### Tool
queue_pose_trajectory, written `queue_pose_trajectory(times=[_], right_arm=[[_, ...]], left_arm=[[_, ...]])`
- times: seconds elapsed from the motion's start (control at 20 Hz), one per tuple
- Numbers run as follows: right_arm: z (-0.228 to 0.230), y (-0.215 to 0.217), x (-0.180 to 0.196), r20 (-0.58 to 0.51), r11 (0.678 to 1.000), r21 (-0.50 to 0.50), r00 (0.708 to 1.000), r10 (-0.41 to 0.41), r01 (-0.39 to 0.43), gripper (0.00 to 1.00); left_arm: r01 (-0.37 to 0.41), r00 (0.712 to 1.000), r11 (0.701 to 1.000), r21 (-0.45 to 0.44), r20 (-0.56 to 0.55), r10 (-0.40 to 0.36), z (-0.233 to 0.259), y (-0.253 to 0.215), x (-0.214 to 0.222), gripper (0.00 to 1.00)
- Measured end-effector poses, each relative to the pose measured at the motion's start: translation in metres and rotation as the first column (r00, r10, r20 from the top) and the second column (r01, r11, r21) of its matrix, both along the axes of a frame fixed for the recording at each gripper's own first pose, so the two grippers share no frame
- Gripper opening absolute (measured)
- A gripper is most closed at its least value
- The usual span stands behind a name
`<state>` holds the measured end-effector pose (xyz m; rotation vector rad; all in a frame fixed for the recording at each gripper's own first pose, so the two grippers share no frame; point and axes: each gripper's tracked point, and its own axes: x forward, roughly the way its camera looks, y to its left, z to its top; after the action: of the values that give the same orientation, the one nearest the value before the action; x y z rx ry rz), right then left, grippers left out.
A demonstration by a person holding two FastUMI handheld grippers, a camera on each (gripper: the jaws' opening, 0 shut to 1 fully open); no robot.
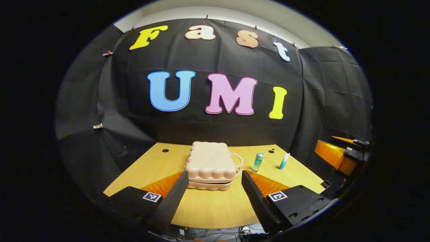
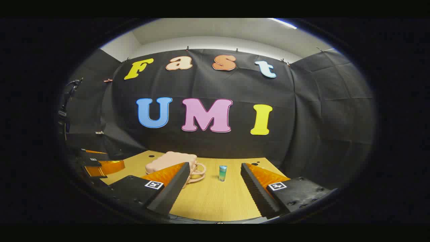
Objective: First open the suitcase, pack the skin care products into it, and then close the suitcase.
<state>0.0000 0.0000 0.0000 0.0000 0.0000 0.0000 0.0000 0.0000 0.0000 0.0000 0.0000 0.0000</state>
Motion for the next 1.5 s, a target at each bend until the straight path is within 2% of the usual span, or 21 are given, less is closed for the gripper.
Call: queue_pose_trajectory(times=[0.25,0.5,0.85,1.2,1.35,1.5], right_arm=[[0.006,-0.006,0.022,0.012,1.0,0.007,1.0,0.003,-0.003,0.96],[0.006,-0.012,0.051,0.004,1.0,0.016,1.0,0.015,-0.015,0.96],[0.01,-0.022,0.086,0.019,0.999,0.036,0.999,0.036,-0.037,0.96],[0.016,-0.043,0.12,0.044,0.999,0.021,0.998,0.036,-0.037,0.97],[0.016,-0.058,0.134,0.045,1.0,0.006,0.999,0.028,-0.028,0.97],[0.01,-0.077,0.15,0.042,1.0,-0.003,0.999,0.025,-0.024,0.97]], left_arm=[[-0.017,1.0,1.0,-0.008,0.004,0.017,0.018,-0.003,0.03,0.99],[-0.034,0.999,0.999,-0.001,-0.005,0.034,0.018,-0.002,0.043,0.99],[-0.04,0.999,0.999,-0.004,-0.012,0.04,0.025,-0.013,0.083,0.99],[0.032,0.998,0.999,0.015,-0.051,-0.031,0.026,-0.051,0.13,0.99],[0.072,0.995,0.997,-0.023,-0.072,-0.073,0.023,-0.081,0.164,0.99],[0.099,0.988,0.995,0.001,-0.119,-0.098,0.009,-0.108,0.21,0.99]])
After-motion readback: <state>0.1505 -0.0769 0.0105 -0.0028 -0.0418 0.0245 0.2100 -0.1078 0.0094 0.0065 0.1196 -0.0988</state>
